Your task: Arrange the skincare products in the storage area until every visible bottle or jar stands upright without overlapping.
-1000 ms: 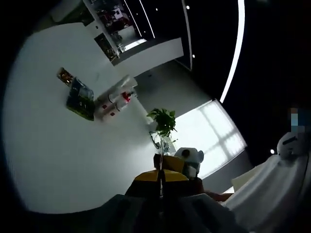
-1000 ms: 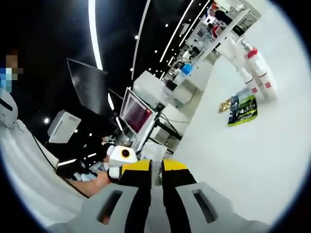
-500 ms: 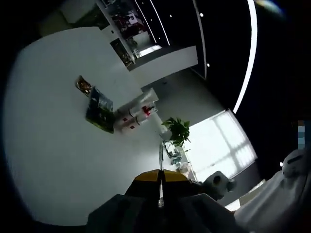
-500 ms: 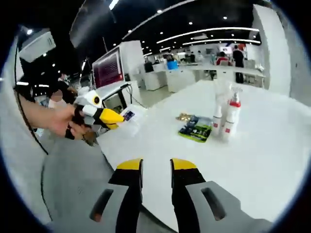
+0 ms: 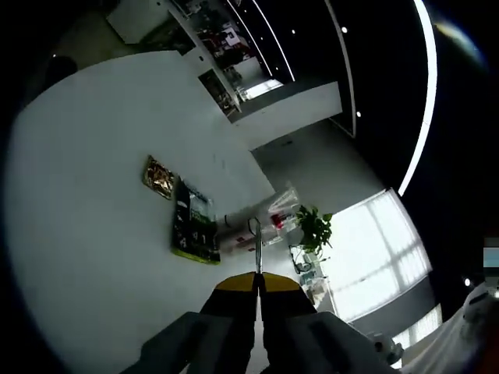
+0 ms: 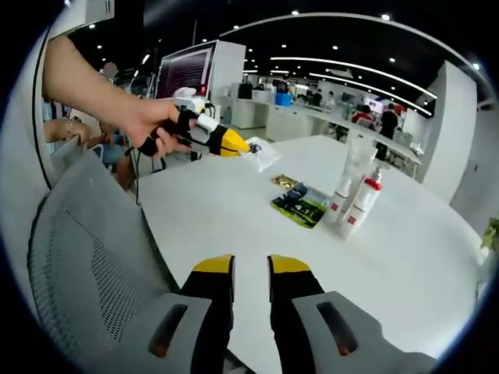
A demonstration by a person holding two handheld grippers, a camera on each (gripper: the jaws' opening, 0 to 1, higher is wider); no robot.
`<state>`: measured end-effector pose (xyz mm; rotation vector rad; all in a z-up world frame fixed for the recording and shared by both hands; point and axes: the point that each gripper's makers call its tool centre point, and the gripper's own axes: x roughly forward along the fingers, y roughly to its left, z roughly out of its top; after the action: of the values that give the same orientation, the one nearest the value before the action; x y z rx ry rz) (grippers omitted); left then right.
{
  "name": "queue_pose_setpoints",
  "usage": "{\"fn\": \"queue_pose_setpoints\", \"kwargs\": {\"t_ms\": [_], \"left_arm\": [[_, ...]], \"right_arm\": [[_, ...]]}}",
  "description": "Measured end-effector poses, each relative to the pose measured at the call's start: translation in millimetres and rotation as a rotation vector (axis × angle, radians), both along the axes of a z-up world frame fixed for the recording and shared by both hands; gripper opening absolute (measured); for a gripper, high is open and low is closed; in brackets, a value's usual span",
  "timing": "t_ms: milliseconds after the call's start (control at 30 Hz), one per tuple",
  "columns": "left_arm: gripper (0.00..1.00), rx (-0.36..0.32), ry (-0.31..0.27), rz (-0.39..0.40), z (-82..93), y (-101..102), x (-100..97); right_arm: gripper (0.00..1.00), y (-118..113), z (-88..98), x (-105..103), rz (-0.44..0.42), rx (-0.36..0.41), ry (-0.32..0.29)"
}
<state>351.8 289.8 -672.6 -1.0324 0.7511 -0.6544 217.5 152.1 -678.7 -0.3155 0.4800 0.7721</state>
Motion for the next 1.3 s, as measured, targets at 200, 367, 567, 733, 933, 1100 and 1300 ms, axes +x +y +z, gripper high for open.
{"fn": "queue_pose_setpoints", "kwargs": {"t_ms": [200, 367, 567, 733, 933, 1100, 1300], "left_arm": [[0.00, 0.028, 0.037, 0.035, -13.8, 13, 33.7], [0.01, 0.058, 0.075, 0.059, -27.0, 24, 55.4], [0.01, 0.082, 0.115, 0.059, -45.3, 27, 72.1], [0.01, 0.105, 0.170, 0.038, -66.4, 26, 76.7], [0.01, 0.130, 0.230, 0.023, -86.0, 23, 72.0], [0.01, 0.149, 0.265, 0.029, -96.5, 21, 70.0], [0.01, 0.179, 0.311, 0.046, -108.1, 25, 69.2]], "right_arm": [[0.15, -1, -5.6, 1, -0.006, -0.011, 0.023], [0.15, -3, -7.0, 3, -0.016, -0.025, 0.020], [0.15, -6, -8.5, 3, -0.032, -0.027, 0.029], [0.15, -7, -6.9, 3, -0.038, -0.029, 0.019], [0.15, -8, -3.7, 4, -0.048, -0.027, 0.002], [0.15, -6, -3.9, 3, -0.036, -0.036, -0.004], [0.15, -8, -2.9, 5, -0.047, -0.034, -0.007]]}}
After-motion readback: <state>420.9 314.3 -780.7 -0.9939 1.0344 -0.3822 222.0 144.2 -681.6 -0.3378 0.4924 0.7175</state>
